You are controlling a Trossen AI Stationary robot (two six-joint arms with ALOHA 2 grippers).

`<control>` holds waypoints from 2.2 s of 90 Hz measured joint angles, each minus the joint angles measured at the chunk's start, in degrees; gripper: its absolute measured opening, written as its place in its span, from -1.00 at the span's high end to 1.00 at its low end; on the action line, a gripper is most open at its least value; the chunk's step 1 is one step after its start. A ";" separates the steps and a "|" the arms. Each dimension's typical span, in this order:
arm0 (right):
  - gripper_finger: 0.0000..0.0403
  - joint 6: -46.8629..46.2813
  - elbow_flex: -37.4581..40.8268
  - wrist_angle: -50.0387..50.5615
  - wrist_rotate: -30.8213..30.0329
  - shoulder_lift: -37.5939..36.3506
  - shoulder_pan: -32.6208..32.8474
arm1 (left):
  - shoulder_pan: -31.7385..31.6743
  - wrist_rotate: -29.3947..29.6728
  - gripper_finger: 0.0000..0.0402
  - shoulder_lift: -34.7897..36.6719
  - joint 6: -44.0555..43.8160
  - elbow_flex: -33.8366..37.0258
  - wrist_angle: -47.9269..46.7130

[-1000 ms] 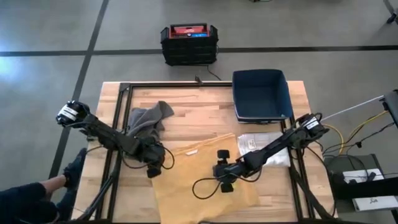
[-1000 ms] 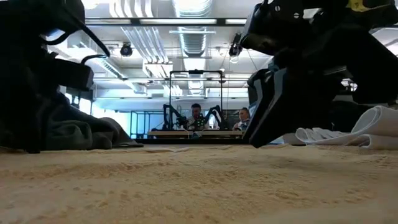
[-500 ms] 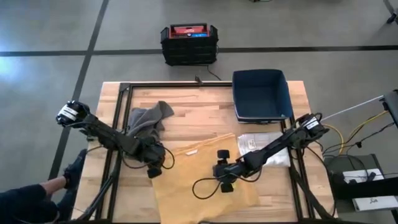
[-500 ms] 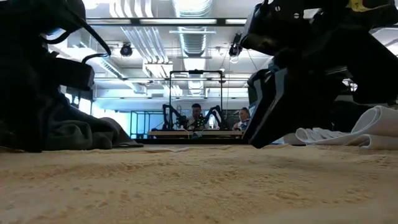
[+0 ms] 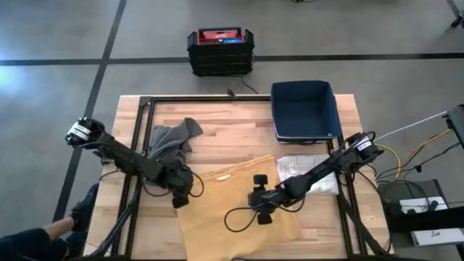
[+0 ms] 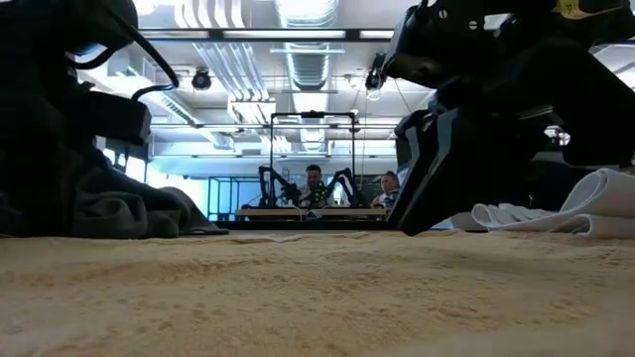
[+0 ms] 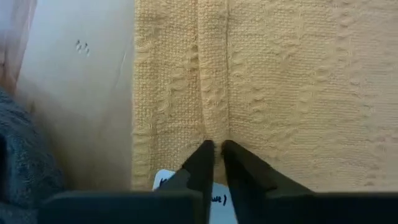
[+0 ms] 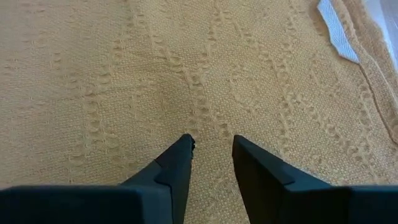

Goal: Fold towel
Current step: Fold the yellow towel

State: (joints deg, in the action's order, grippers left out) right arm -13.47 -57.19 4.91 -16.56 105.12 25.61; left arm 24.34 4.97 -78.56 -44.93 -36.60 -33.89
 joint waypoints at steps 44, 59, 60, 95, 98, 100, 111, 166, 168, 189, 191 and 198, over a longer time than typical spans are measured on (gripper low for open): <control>0.72 0.05 0.00 0.57 0.00 -0.02 0.00 | 0.00 6.55 1.00 0.17 0.54 -10.17 -17.81; 0.78 0.04 0.00 0.59 0.00 -0.02 0.00 | -0.13 8.60 1.00 0.20 0.70 -10.77 -21.46; 0.78 0.04 0.00 0.61 0.00 -0.02 0.00 | -0.13 8.61 1.00 0.20 0.63 -10.58 -21.30; 0.76 -0.85 0.00 0.72 0.24 -0.02 0.00 | -0.17 15.31 0.91 0.20 -1.75 -3.35 -15.28; 0.74 -0.87 0.00 0.72 0.25 -0.02 0.00 | -0.17 15.85 0.85 0.20 -1.40 -3.51 -15.46; 0.73 -0.87 0.00 0.72 0.24 -0.02 0.00 | -0.17 16.33 0.81 0.20 -1.13 -3.64 -15.41; 0.65 -0.96 0.00 0.72 0.24 -0.02 0.00 | -0.17 17.00 0.52 0.22 -1.32 -3.82 -15.72; 0.20 -5.24 -3.35 20.94 10.55 -11.91 2.27 | 15.34 12.00 0.20 -2.15 -11.69 -14.51 0.46; 0.19 -5.48 -3.16 20.82 10.59 -11.90 2.67 | 16.29 12.01 0.22 -2.78 -12.29 -14.47 1.50; 0.17 1.20 -2.10 21.09 -1.01 -9.73 1.58 | 19.64 12.26 0.40 -10.49 -9.10 -14.38 5.39; 0.18 1.60 -2.10 20.97 -2.94 -9.75 0.83 | 19.20 12.23 0.42 -10.82 -9.09 -14.38 4.72; 0.20 4.63 -2.77 20.97 -5.22 -9.81 -2.90 | 16.88 12.23 0.47 -11.18 -9.54 -14.40 0.88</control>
State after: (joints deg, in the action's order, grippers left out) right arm -8.85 -59.96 25.88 -21.77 95.31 22.71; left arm 41.22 17.21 -89.74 -54.46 -51.00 -33.00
